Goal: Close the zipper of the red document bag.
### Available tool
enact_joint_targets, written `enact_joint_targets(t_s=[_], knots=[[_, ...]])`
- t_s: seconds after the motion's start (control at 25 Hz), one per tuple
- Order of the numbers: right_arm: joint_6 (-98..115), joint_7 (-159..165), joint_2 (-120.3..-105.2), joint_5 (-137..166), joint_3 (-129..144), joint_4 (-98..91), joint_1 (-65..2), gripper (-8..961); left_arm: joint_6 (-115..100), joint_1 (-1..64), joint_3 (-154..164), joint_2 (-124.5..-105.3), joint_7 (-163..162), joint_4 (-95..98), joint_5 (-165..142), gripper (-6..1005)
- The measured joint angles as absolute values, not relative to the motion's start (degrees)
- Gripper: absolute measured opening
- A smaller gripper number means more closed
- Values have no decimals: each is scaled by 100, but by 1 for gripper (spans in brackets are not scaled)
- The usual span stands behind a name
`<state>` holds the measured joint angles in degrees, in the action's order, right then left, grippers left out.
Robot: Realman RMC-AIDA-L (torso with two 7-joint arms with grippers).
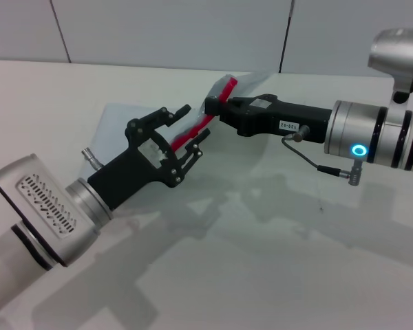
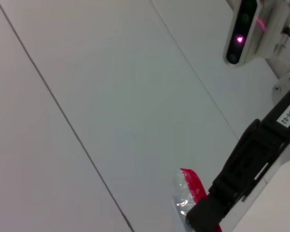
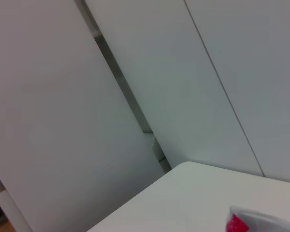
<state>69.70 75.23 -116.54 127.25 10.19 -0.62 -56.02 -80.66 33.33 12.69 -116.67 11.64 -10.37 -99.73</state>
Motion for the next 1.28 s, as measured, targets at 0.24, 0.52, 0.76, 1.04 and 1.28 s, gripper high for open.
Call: enact_joint_targets(t_s=[0.24, 0.52, 0.76, 1.04, 1.28], knots=[[6970, 7523, -11654, 12726, 1020, -53, -5611, 33, -8050, 3315, 1233, -11672, 1324, -1083, -9956, 368], [6970, 7523, -11654, 12726, 1019, -52, -5611, 36, -8050, 3304, 1222, -11672, 1495, -1160, -9942, 365], [6970, 7523, -11654, 12726, 1019, -52, -5608, 38, -8051, 3304, 1216, -11670, 1498, -1170, -9937, 297], [6970, 7523, -11653, 12725, 1029, -53, -5606, 42, -8051, 3304, 1213, -11663, 1485, -1170, -9930, 133], [6995, 7502, -11654, 12650, 1016, -91, -5522, 44, -8037, 3305, 1212, -11663, 1454, -1169, -9922, 96]])
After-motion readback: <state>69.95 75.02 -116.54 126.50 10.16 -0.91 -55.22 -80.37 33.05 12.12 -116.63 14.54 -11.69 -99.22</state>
